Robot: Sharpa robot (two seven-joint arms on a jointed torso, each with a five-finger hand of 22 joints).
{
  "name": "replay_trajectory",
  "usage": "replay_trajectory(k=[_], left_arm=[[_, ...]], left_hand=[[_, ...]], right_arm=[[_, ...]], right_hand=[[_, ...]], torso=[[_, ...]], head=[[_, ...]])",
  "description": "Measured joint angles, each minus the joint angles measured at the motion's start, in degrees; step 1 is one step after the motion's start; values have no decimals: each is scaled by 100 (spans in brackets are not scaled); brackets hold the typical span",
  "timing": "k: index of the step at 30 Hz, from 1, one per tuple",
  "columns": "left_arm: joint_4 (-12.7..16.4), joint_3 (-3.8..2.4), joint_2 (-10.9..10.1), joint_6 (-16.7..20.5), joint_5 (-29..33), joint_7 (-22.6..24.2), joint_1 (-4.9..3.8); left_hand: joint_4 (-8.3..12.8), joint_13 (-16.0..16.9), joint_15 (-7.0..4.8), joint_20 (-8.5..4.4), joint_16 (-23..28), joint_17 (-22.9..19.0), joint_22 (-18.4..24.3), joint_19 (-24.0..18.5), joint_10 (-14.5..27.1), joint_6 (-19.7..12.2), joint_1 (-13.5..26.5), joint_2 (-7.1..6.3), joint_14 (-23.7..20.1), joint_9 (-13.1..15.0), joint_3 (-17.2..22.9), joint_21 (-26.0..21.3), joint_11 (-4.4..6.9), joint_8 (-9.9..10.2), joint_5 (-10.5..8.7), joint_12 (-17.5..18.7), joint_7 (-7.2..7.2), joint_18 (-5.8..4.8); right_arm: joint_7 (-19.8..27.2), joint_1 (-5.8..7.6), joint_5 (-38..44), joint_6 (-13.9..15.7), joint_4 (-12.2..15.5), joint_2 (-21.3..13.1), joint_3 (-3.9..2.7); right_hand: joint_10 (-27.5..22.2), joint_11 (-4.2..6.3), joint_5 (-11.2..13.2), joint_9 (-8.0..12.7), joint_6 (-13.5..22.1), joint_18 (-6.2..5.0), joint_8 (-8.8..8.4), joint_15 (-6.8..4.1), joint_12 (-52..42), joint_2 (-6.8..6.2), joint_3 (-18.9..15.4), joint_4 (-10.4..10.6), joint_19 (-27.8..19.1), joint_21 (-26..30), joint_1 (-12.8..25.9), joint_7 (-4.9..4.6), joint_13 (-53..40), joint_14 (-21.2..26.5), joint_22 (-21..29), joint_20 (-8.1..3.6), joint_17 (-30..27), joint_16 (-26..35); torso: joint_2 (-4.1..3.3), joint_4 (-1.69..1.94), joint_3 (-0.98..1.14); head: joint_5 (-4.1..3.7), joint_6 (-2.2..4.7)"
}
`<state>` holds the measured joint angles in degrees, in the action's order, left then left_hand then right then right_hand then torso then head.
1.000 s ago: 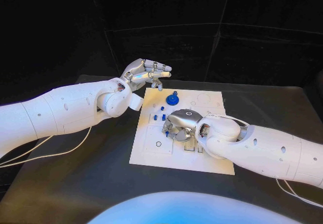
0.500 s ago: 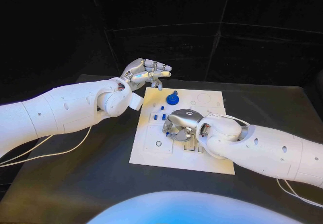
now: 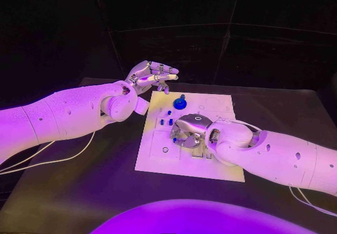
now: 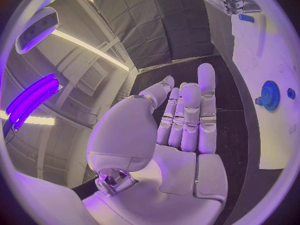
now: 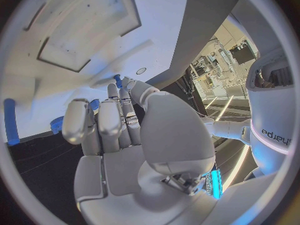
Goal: Assemble the parts on the task board
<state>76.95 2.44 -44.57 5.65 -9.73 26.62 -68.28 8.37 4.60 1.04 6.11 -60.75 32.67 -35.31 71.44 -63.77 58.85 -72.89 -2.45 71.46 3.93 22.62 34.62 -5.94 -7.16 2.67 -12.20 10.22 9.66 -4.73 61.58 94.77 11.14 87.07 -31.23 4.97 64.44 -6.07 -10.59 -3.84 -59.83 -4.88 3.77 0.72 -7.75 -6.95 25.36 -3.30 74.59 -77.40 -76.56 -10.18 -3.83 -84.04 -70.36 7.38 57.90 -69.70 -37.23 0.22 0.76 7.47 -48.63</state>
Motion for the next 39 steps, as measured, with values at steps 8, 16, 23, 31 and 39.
replay_trajectory(k=[8, 16, 23, 31, 39], left_arm=[[0, 0, -13, -2, 0, -6, 0], [-3, 0, -34, -4, 0, -11, 0], [5, 0, -59, -5, 1, -15, 0], [10, 1, -64, -7, 1, -20, 0], [4, 1, -55, -12, 1, -24, 1]], left_hand=[[0, 0, 0, 0, 0, 0, 0, 0, 0, 0, 0, 0, 0, 0, 0, 0, 0, 0, 0, 0, 0, 0], [0, 0, 0, 0, 0, 1, -1, 0, 0, 0, 0, 0, 0, 0, 0, 0, 0, 0, 0, 0, 0, 0], [0, 0, 0, 0, 0, 1, -1, 0, 0, 0, 0, 0, 0, 0, 0, 0, 0, 0, 0, 0, 0, 1], [0, 0, 0, 0, 0, 1, -1, 0, 0, 0, 0, 0, 0, 0, 0, 0, 0, 0, 0, 0, 0, 0], [0, 0, 0, 0, 0, 1, -1, 0, 0, 0, 0, 0, 0, 0, 0, 0, 0, 0, 0, 0, 0, 0]], right_arm=[[50, 0, -5, 523, 89, -177, 1], [73, 45, -138, 838, 465, -729, -11], [-122, 454, -542, 603, 836, -1466, -112], [-482, 604, -726, 66, 791, -1834, -114], [-633, 618, -646, -199, 610, -1693, -114]], right_hand=[[-995, -233, -26, 15, 903, -184, 0, 225, 270, -147, -609, 34, -940, 906, 87, -190, 11, 269, 1183, 143, -1000, 723], [-998, -178, -57, -9, 879, -183, 0, 182, -28, -7, -971, 84, -817, 944, -53, -163, -17, 225, 1183, 133, -1025, 691], [-992, -126, -89, -14, 860, -183, 0, 140, -130, -5, -1282, 171, -740, 921, -55, -95, -5, 183, 1162, 111, -1029, 665], [-1370, -140, -127, -1, 1063, -273, 0, 132, -198, 50, -1899, 319, -1039, 1396, -111, -37, 4, 278, 1726, 81, -1644, 1084], [-1368, -139, -127, -7, 1063, -272, 0, 132, -336, 203, -2001, 324, -1038, 1396, -263, -37, 4, 278, 1735, 81, -1653, 1084]], torso=[[1, -1, 0], [10, -3, -1], [12, -7, -4], [7, -10, -7], [-3, 6, 4]], head=[[-10, 21], [-73, 86], [-164, 159], [-289, 243], [-324, 261]])
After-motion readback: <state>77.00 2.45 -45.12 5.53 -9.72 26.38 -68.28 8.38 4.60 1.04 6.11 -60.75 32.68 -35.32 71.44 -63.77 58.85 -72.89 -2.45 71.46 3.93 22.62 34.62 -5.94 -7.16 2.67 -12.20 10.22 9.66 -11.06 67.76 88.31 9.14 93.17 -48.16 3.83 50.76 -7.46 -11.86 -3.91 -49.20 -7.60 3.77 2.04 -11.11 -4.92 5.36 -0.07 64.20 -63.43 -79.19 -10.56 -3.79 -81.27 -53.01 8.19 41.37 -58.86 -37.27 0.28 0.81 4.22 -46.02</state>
